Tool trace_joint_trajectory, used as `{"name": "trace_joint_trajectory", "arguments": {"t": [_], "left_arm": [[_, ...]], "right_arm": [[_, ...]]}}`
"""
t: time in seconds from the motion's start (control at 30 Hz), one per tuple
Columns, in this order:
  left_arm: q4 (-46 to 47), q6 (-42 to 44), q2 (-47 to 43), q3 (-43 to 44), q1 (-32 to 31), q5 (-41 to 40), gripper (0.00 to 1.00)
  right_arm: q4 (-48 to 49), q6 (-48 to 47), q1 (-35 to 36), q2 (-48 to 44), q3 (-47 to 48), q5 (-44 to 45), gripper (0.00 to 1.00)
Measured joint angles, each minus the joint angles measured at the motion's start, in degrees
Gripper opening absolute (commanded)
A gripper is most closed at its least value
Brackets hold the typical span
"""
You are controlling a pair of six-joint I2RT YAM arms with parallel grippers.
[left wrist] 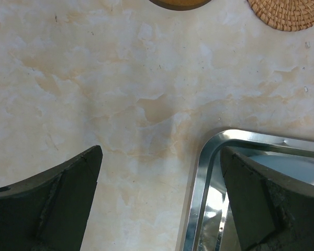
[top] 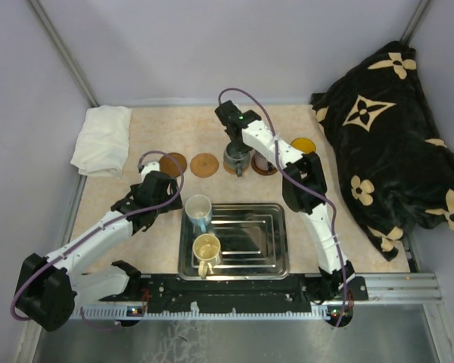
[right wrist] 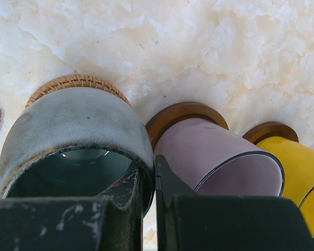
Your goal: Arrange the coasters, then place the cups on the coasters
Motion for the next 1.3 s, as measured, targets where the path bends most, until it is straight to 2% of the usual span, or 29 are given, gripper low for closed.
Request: {"name": "trace_joint_trajectory", "arguments": {"t": [0.37, 0.67, 0.93, 1.0, 1.3], "left_arm": [[0.3, 0.0, 0.2, 0.0, 0.0, 0.0, 1.0], [0.3, 0.0, 0.2, 0.0, 0.0, 0.0, 1.0], [0.3, 0.0, 0.2, 0.0, 0.0, 0.0, 1.0], [0.3, 0.0, 0.2, 0.0, 0.0, 0.0, 1.0], [0.2, 0.0, 0.2, 0.0, 0.0, 0.1, 1.0]], "right_arm": [[1.3, 0.5, 0.6, -0.4, -1.1, 0.0, 0.26], [1.3, 1.1, 0.9, -0.4, -1.2, 0.0, 0.29], [1.4, 1.5, 0.9, -0.9, -1.5, 1.3, 0.35], [1.4, 1.5, 0.9, -1.3, -1.5, 1.7, 0.42], [2.7, 1.8, 1.6, -7.4, -3.0, 4.7, 0.53]]}}
